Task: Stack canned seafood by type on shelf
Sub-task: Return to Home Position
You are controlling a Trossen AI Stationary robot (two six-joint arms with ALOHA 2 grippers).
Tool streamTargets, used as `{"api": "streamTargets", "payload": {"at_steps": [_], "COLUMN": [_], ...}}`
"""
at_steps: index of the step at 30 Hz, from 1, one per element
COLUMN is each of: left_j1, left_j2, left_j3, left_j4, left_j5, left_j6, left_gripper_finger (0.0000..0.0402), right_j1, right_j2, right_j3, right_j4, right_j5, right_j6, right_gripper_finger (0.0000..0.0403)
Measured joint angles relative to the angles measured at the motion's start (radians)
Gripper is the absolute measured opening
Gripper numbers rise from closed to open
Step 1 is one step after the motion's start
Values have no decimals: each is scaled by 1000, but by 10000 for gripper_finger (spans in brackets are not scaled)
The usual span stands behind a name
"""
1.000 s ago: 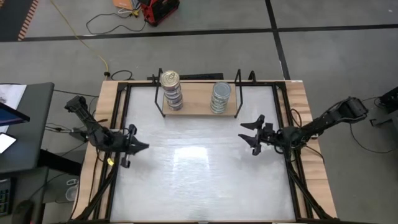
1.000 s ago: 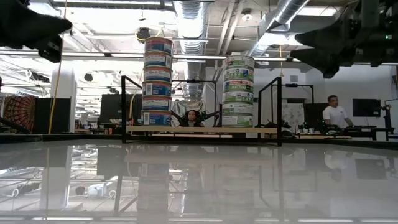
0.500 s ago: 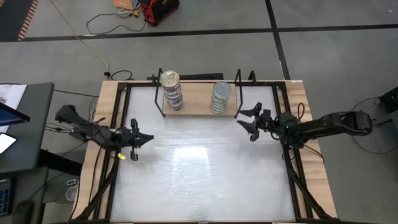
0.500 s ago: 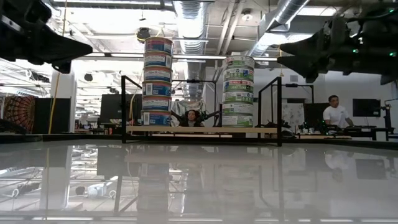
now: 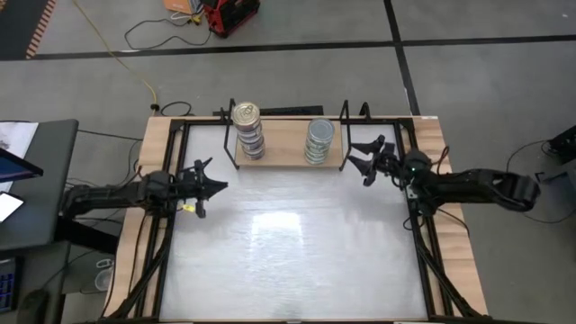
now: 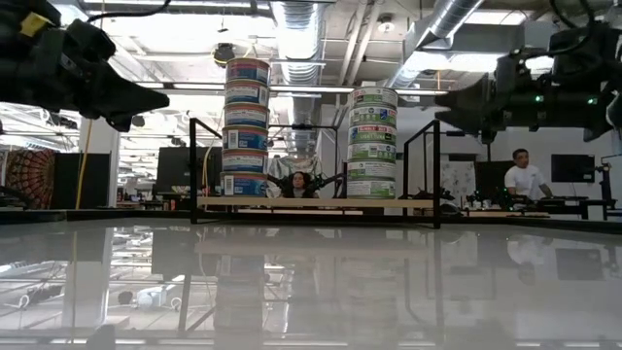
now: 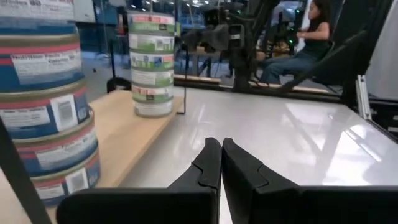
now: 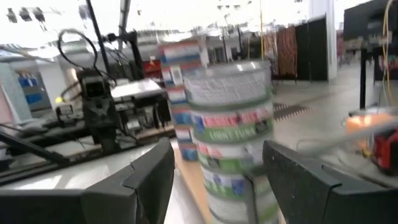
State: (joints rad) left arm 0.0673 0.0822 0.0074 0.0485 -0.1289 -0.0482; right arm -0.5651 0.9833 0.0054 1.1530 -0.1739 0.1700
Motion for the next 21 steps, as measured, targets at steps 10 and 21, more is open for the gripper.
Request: {"api": "streamTargets", "payload": {"at_steps": [10, 21], "left_j1": [46, 46], "left_j2": [1, 1], "left_j3": [0, 0], "left_j4": [-10, -1], "left_j5": [54, 9], "left_j6": [-11, -197], "left_gripper_finger": [7, 7], "right_j1": [-10, -10], "right_j2": [-1, 0], "right_j3": [-1, -1], "right_j4": [-71, -67], "right_j5": [-37, -34], "right_j6": [-21, -5], "right_gripper_finger": [269, 269]}}
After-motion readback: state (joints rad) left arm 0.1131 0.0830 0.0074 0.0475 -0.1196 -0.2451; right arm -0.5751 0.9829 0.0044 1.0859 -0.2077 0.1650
